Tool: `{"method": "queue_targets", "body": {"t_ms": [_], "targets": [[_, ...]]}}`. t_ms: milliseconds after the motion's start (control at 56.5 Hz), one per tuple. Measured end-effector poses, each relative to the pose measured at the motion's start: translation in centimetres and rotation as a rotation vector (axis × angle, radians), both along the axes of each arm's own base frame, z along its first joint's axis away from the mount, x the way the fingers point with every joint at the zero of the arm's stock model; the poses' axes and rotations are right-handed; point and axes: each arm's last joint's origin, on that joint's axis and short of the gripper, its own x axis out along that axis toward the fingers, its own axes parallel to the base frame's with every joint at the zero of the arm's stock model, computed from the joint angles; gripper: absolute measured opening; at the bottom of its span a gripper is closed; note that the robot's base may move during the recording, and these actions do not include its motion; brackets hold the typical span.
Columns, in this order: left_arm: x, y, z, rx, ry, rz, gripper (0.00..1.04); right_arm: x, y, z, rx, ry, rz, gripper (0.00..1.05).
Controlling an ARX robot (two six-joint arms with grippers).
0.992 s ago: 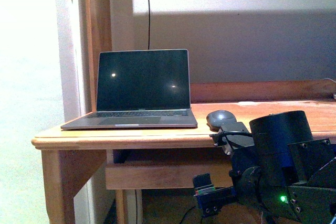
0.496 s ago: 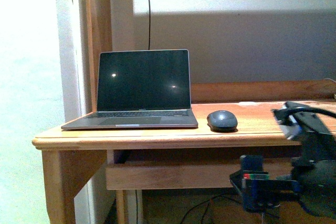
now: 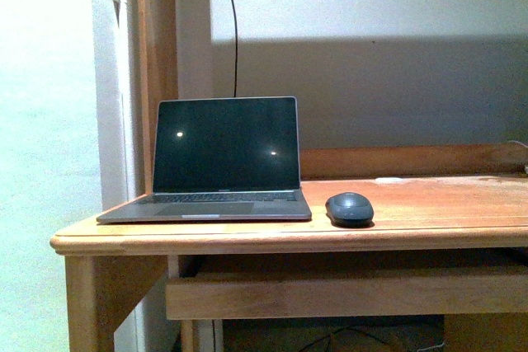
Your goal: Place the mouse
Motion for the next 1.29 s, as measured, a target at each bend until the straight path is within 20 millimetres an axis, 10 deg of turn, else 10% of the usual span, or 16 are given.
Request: {"method": "queue_targets", "body": {"t_ms": [425, 602, 956, 1293], "targets": [[0.0, 0.0, 0.0, 0.000, 0.000, 0.000, 0.97, -5.0, 0.2, -2.2, 0.013, -0.038, -0.011, 0.97], [0.0, 0.0, 0.0, 0.000, 0.000, -0.002, 0.97, -5.1, -1.5, -3.7, -0.302, -0.233, -0.584, 0.69], [0.0, 0.0, 0.0, 0.000, 0.000, -0.002, 0.97, -5.1, -5.2, -4.4, -0.416, -0.287, -0.677, 0.03], [0.0, 0.0, 0.0, 0.000, 0.000, -0.002, 0.97, -5.1, -5.2, -4.4, -0.419, -0.290, -0.675, 0.03]]}}
